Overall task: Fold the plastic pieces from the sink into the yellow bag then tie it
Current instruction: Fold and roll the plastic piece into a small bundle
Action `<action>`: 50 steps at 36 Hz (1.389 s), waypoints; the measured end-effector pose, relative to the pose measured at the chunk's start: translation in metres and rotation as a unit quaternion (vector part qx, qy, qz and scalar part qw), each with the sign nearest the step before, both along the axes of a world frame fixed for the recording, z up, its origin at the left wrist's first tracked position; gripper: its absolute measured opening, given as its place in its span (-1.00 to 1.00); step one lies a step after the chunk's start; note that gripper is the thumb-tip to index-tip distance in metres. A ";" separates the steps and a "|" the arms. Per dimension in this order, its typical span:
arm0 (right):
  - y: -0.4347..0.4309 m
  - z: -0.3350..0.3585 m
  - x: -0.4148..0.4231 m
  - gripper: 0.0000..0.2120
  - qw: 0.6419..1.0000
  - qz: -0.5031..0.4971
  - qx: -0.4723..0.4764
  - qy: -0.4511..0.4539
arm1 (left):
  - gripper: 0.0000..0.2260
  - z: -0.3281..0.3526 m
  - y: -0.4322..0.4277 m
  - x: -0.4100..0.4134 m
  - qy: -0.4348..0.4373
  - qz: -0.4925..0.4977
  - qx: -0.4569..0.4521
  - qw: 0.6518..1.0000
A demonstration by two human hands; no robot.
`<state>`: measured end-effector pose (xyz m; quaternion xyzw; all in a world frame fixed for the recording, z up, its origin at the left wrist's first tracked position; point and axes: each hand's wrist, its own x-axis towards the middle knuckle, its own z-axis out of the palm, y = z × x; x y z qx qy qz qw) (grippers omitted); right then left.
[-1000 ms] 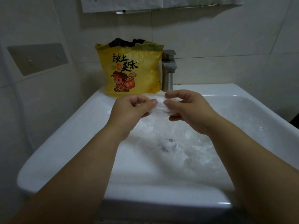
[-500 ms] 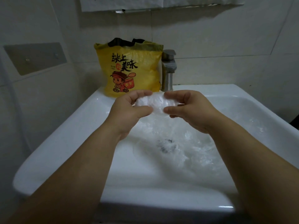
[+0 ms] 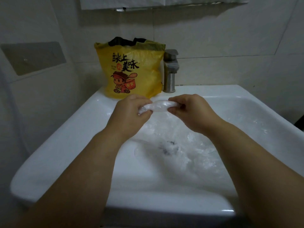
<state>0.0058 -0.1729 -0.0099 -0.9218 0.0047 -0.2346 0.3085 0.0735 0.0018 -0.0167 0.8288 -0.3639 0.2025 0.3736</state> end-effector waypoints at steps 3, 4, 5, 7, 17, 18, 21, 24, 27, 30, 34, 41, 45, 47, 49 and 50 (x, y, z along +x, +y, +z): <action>-0.002 -0.001 0.002 -0.79 0.999 -0.004 -0.037 0.004 | -0.89 0.000 0.001 0.000 -0.003 -0.006 0.052 0.999; -0.003 -0.001 0.002 -0.80 0.999 -0.006 -0.049 0.004 | -0.90 0.000 0.001 -0.001 0.010 -0.009 0.062 0.998; -0.004 -0.001 0.002 -0.79 0.998 -0.006 -0.060 0.005 | -0.93 -0.001 0.002 -0.001 0.032 -0.015 0.063 0.997; -0.005 0.001 0.001 -0.76 0.997 0.002 -0.077 0.003 | -0.96 0.002 0.003 -0.003 0.110 -0.037 0.032 0.993; 0.006 0.012 -0.009 -0.80 0.966 0.114 0.216 0.083 | -0.88 0.017 0.001 -0.004 0.406 -0.165 -0.321 0.839; 0.008 0.012 -0.009 -0.79 0.958 0.123 0.247 0.082 | -0.90 0.018 0.000 -0.005 0.420 -0.175 -0.342 0.823; 0.016 0.008 -0.008 -0.75 0.939 0.121 0.312 0.079 | -0.91 0.015 -0.007 -0.004 0.435 -0.206 -0.383 0.788; 0.028 0.002 -0.006 -0.72 0.918 0.140 0.362 0.076 | -0.64 0.009 -0.014 -0.008 0.453 -0.230 -0.324 0.798; 0.037 -0.002 -0.006 -0.74 0.916 0.159 0.361 0.080 | -0.70 0.003 -0.023 -0.022 0.456 -0.218 -0.218 0.835; 0.042 -0.004 -0.006 -0.72 0.924 0.157 0.336 0.092 | -0.64 0.005 -0.027 -0.025 0.469 -0.195 -0.215 0.834; 0.036 0.001 -0.007 -0.72 0.912 0.156 0.357 0.129 | -0.59 0.010 -0.022 -0.017 0.510 -0.206 -0.276 0.789; 0.025 0.006 -0.009 -0.78 0.902 0.147 0.372 0.164 | -0.78 0.009 -0.014 -0.006 0.474 -0.119 -0.388 0.781; 0.021 0.004 -0.006 -0.80 0.895 0.118 0.409 0.134 | -0.84 0.010 -0.009 -0.005 0.440 -0.073 -0.414 0.793; 0.020 0.005 -0.005 -0.80 0.889 0.107 0.432 0.110 | -0.84 0.011 -0.008 -0.005 0.442 -0.084 -0.411 0.793; 0.017 0.006 -0.004 -0.81 0.880 0.104 0.455 0.092 | -0.83 0.011 -0.007 -0.005 0.446 -0.102 -0.398 0.796; 0.016 0.006 -0.004 -0.83 0.876 0.103 0.463 0.088 | -0.84 0.010 -0.006 -0.004 0.442 -0.106 -0.381 0.805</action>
